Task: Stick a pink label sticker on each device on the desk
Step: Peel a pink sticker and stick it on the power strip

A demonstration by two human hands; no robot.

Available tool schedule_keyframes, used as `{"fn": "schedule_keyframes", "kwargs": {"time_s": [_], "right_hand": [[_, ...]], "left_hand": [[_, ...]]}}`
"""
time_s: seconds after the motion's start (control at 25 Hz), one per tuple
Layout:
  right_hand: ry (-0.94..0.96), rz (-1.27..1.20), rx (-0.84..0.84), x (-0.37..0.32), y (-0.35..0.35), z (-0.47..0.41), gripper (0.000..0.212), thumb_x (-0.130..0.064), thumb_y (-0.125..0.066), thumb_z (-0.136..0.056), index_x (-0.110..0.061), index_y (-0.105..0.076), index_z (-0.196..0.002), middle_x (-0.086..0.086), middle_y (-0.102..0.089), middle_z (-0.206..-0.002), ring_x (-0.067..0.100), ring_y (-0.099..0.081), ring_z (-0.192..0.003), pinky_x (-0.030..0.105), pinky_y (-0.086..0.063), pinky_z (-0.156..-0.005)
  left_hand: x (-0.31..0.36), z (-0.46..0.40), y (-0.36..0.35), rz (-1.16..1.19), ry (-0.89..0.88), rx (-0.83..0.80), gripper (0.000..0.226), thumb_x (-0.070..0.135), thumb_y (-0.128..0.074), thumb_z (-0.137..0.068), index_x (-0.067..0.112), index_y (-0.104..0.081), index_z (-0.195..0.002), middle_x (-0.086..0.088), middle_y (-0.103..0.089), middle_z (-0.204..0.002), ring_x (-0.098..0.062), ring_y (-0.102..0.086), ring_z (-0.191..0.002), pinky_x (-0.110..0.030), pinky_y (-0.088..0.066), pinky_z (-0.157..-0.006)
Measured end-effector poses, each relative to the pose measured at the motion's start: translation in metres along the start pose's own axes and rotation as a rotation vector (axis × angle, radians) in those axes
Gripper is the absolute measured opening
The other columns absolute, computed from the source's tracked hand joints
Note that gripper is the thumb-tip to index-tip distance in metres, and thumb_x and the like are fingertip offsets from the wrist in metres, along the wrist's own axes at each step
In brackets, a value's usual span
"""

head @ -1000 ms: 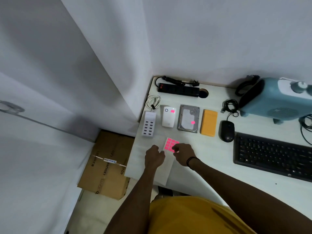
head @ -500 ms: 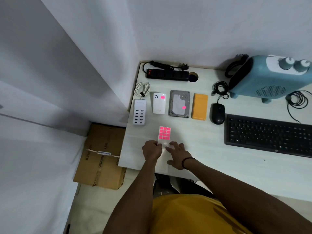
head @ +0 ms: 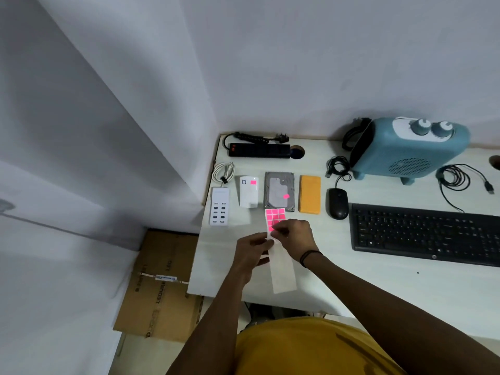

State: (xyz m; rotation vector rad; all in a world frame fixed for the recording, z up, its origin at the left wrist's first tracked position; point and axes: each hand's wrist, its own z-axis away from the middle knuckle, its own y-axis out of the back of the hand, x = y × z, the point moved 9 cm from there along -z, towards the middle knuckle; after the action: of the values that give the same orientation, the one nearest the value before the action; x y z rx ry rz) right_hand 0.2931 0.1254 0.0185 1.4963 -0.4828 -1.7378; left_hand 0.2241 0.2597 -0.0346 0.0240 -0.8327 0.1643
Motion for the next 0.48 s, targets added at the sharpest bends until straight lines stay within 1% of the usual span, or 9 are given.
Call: {"fn": "schedule_keyframes", "kwargs": {"time_s": [0.08,0.12,0.16,0.24,0.32,0.4,0.48], "right_hand": [[-0.011,-0.013,0.031,0.002,0.006,-0.001,0.017,-0.025,-0.073,-0.086,-0.017,-0.079,-0.099,0.001,-0.077,-0.096,0.008,-0.062,-0.076,0.018,-0.051,-0.083],[-0.016,-0.017,0.033,0.003,0.008,0.0,0.017,-0.027,-0.073,-0.086,-0.017,-0.079,-0.099,0.0,-0.078,-0.095,0.006,-0.061,-0.074,0.016,-0.049,-0.081],[-0.019,-0.024,0.029,0.002,0.01,0.001,0.018,-0.027,-0.074,-0.085,-0.017,-0.079,-0.1,0.0,-0.078,-0.094,0.007,-0.063,-0.075,0.015,-0.049,-0.08],[-0.023,-0.045,0.026,0.003,0.011,0.002,0.019,-0.026,-0.075,-0.085,-0.016,-0.079,-0.101,0.001,-0.078,-0.096,0.012,-0.07,-0.082,0.019,-0.053,-0.084],[-0.021,-0.046,0.023,0.003,0.013,0.003,0.02,-0.025,-0.074,-0.086,-0.015,-0.079,-0.101,0.002,-0.078,-0.098,0.015,-0.071,-0.088,0.022,-0.053,-0.088],[-0.025,-0.043,0.025,0.005,0.014,0.003,0.017,-0.022,-0.072,-0.088,-0.015,-0.08,-0.101,0.002,-0.078,-0.1,0.016,-0.071,-0.09,0.018,-0.05,-0.087],[-0.062,-0.091,0.029,0.011,0.015,0.001,0.014,-0.019,-0.071,-0.089,-0.014,-0.08,-0.098,0.002,-0.078,-0.098,0.016,-0.072,-0.09,0.019,-0.05,-0.087]], "left_hand": [[0.009,0.001,-0.006,-0.034,-0.045,-0.024,0.018,0.01,-0.071,-0.091,0.02,-0.079,-0.104,-0.003,-0.079,-0.095,-0.02,-0.077,-0.086,-0.033,-0.062,-0.074],[0.012,0.002,-0.009,-0.059,-0.067,-0.034,0.019,0.01,-0.07,-0.092,0.02,-0.079,-0.106,-0.003,-0.079,-0.096,-0.02,-0.076,-0.086,-0.034,-0.063,-0.074],[0.014,0.001,-0.01,-0.087,-0.088,-0.038,0.02,0.01,-0.07,-0.092,0.021,-0.079,-0.106,-0.002,-0.078,-0.096,-0.019,-0.076,-0.085,-0.033,-0.063,-0.073],[0.018,0.001,-0.011,-0.142,-0.125,-0.043,0.02,0.01,-0.069,-0.093,0.021,-0.08,-0.106,0.002,-0.077,-0.093,-0.012,-0.074,-0.079,-0.029,-0.061,-0.069],[0.021,0.002,-0.013,-0.176,-0.143,-0.044,0.02,0.01,-0.069,-0.093,0.021,-0.08,-0.106,0.003,-0.076,-0.092,-0.006,-0.072,-0.075,-0.026,-0.059,-0.065],[0.022,0.0,-0.013,-0.184,-0.149,-0.042,0.02,0.011,-0.069,-0.093,0.02,-0.08,-0.107,0.002,-0.077,-0.097,-0.012,-0.074,-0.082,-0.028,-0.061,-0.066],[0.02,-0.003,-0.013,-0.174,-0.138,-0.045,0.021,0.01,-0.069,-0.094,0.017,-0.079,-0.11,0.0,-0.078,-0.1,-0.02,-0.075,-0.089,-0.031,-0.062,-0.068]]}}
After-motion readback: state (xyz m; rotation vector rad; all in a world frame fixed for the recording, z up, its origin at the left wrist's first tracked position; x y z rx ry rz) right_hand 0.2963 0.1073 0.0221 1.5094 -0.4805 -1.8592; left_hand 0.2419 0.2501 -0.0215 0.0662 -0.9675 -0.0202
